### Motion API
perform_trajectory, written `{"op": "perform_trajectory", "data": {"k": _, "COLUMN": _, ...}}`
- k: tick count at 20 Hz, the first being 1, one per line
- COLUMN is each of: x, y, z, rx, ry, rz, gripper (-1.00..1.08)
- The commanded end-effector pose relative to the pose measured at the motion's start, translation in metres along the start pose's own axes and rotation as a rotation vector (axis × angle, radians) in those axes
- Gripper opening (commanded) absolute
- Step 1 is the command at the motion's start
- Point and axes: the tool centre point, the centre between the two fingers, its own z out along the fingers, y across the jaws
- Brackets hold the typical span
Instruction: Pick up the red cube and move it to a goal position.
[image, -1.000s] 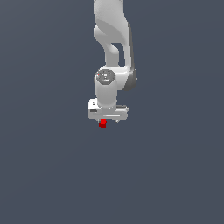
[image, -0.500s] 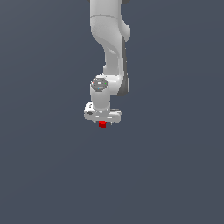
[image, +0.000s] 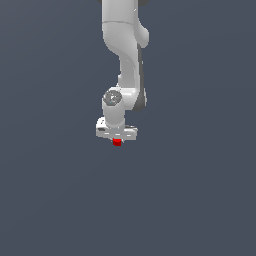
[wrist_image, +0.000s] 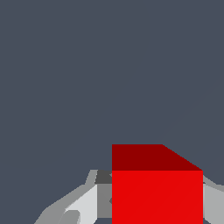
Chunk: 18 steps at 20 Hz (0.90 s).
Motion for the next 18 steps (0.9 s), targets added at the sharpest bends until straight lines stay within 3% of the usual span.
{"op": "perform_trajectory", "data": {"k": 1, "x": 0.0, "y": 0.0, "z": 0.0, "rx": 0.0, "ry": 0.0, "rz": 0.0, "gripper": -1.0}}
{"op": "perform_trajectory", "data": {"k": 10, "x": 0.002, "y": -0.001, "z": -0.004, "rx": 0.0, "ry": 0.0, "rz": 0.0, "gripper": -1.0}}
{"op": "perform_trajectory", "data": {"k": 18, "x": 0.015, "y": -0.006, "z": -0.036, "rx": 0.0, "ry": 0.0, "rz": 0.0, "gripper": -1.0}}
